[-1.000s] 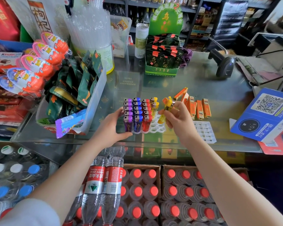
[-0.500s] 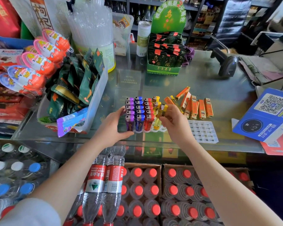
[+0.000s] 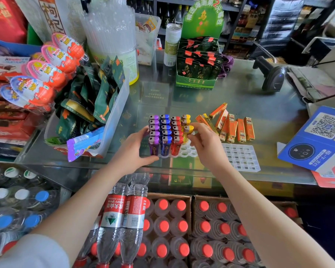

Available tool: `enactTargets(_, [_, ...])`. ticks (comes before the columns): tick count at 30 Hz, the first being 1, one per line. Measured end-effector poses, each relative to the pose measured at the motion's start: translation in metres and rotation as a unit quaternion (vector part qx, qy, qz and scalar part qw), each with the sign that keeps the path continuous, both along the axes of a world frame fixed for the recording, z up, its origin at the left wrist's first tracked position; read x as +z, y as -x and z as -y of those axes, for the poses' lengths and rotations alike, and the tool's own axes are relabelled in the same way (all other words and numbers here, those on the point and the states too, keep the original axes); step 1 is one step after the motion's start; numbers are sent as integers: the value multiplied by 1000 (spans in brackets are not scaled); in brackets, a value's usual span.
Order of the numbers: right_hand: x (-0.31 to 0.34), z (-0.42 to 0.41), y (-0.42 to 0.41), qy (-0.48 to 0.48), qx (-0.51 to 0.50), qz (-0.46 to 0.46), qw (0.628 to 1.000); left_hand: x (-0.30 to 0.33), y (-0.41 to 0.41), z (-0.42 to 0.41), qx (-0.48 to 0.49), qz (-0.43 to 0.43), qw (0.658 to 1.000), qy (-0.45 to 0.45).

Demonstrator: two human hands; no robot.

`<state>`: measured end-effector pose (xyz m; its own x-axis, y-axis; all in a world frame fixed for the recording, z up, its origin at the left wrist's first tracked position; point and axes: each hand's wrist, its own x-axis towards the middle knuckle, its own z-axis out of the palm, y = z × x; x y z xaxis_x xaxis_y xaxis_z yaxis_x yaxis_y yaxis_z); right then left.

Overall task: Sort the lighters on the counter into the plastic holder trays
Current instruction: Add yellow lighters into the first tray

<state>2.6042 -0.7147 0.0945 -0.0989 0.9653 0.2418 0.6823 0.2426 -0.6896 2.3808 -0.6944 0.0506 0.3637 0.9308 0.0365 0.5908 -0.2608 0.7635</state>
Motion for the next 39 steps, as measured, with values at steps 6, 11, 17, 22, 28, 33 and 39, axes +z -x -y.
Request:
enactTargets(6, [-3, -1, -3, -13, 15, 2, 1000, 3, 0, 1, 2, -2, 1000, 2])
enactTargets(11, [-6, -1, -5, 14, 7, -15, 1000, 6, -2, 4, 5, -4, 1000, -9])
enactTargets(17, [-2, -6, -10, 27, 19, 49, 998, 5, -1, 2, 3, -4, 1000, 8])
enactTargets(22, [-5, -5, -3, -11, 3, 96, 995, 7, -2, 3, 6, -9, 1000, 3])
enactTargets(28, [-3, -15, -24, 8, -108, 147, 983, 12, -4, 4, 3, 0, 1000, 5])
enactTargets(33, [-5, -37, -35, 87, -207, 195, 955, 19, -6, 2, -4, -5, 1000, 1])
enactTargets(39, [-6, -51, -32, 127, -182, 193, 956, 21, -4, 0, -4, -50, 999, -18])
